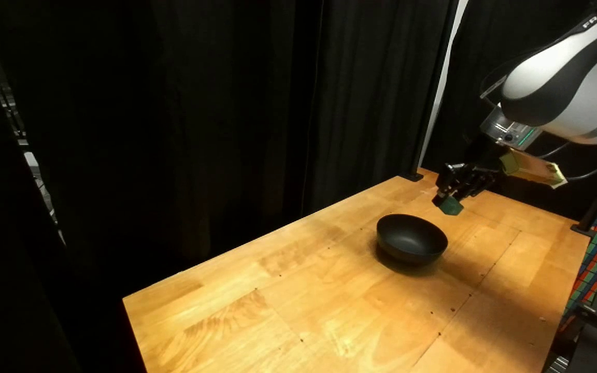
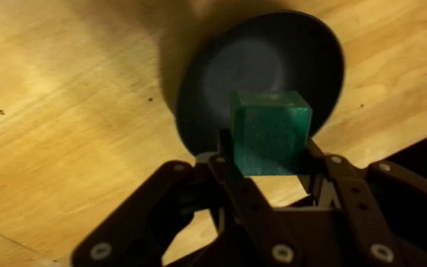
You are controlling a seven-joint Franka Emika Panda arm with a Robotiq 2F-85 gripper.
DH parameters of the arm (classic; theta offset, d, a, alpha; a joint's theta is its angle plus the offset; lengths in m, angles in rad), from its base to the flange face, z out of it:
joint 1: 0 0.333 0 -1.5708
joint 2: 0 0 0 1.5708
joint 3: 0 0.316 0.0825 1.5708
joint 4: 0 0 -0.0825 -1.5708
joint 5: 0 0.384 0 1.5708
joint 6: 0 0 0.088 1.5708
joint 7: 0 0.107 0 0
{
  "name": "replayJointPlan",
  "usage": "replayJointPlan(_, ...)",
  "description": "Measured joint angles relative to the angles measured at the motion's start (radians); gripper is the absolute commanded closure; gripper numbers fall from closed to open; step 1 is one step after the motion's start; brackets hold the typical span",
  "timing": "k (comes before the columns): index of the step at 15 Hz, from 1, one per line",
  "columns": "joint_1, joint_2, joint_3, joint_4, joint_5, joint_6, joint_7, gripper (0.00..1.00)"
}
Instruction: Put the block in the bowl
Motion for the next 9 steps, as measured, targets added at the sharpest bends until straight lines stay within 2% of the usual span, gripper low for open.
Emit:
replayJointPlan(2,0.044,-0.016,0.036,0.004,0.168,0.054,-0.067,0.27)
replayJointPlan(3,0.065,-0.017,0.048,0.007,0.258,0.087,-0.117,0.17)
replayJointPlan(5,0.084,-0.017,0.054,0.008,0.367,0.123,-0.200,0.01)
replayJointPlan(7,0.074,-0.016,0.040,0.002,0.376,0.125,-0.221,0.00)
replayJointPlan(8,0.060,-0.015,0.024,-0.007,0.352,0.117,-0.215,0.00)
replayJointPlan(9,0.045,-0.013,-0.010,-0.024,0.278,0.089,-0.180,0.00)
